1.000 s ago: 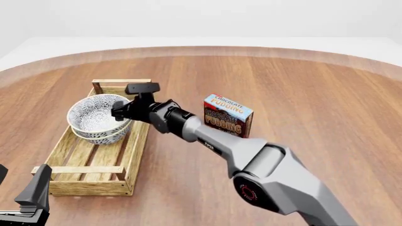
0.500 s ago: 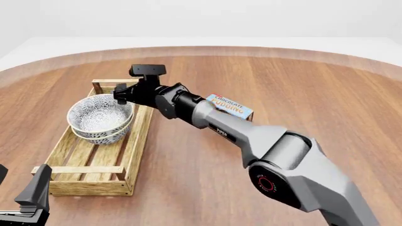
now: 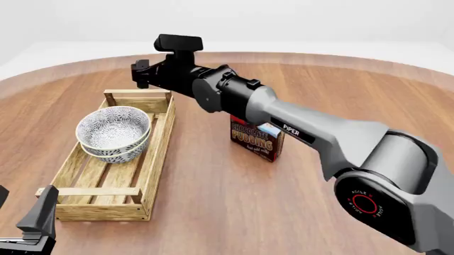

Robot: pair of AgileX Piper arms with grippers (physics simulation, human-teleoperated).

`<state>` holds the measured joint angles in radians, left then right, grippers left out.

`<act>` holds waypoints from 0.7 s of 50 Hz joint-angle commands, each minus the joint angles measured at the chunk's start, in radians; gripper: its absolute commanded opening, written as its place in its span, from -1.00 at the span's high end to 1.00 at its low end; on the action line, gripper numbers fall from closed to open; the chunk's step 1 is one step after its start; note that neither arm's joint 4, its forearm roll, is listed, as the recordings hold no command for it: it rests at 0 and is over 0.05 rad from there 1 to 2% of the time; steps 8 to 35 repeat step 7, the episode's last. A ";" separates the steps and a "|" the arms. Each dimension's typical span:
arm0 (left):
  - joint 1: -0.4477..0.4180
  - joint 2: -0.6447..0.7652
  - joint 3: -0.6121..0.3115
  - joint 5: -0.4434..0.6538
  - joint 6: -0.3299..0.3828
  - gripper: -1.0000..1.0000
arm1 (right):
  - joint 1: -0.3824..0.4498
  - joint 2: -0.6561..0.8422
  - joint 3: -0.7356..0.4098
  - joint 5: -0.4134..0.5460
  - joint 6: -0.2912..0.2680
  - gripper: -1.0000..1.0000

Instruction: Stack the left bowl on the right bowl and place them in the tray.

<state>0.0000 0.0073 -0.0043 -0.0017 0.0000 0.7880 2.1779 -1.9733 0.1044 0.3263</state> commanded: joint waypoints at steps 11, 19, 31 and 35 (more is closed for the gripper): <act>0.000 0.000 0.000 0.000 0.000 -1.00 | 0.005 -0.206 0.231 -0.102 -0.024 -1.00; 0.000 0.000 0.000 0.000 0.000 -1.00 | 0.005 -0.206 0.231 -0.102 -0.024 -1.00; 0.000 0.000 0.000 0.000 0.000 -1.00 | 0.005 -0.206 0.231 -0.102 -0.024 -1.00; 0.000 0.000 0.000 0.000 0.000 -1.00 | 0.005 -0.206 0.231 -0.102 -0.024 -1.00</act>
